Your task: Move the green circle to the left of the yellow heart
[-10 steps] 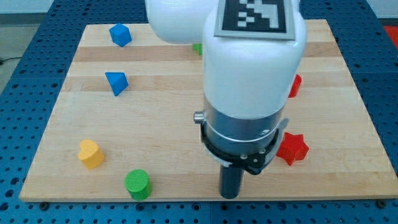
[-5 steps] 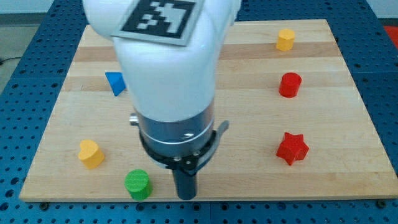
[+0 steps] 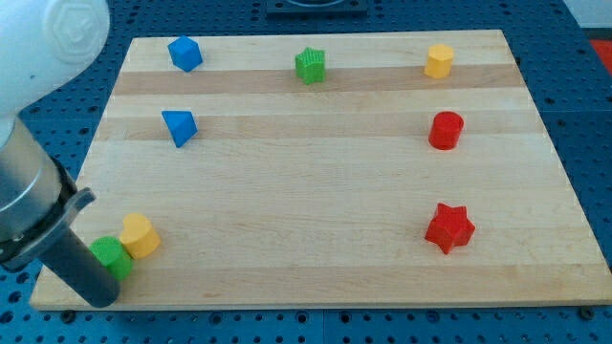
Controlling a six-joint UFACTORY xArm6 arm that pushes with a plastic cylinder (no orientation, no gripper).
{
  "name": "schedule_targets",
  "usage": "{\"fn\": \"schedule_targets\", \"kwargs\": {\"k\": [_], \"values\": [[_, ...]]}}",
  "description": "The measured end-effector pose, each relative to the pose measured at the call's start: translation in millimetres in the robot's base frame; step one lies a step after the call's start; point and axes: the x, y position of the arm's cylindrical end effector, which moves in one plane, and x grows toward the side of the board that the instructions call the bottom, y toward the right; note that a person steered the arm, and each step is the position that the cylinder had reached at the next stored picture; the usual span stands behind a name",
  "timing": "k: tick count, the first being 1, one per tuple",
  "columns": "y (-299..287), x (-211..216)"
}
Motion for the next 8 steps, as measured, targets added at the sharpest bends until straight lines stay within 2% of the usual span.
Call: {"fn": "schedule_targets", "kwargs": {"k": [1,3,8], "values": [[7,-13],[-26,-32],[-27,-30]]}}
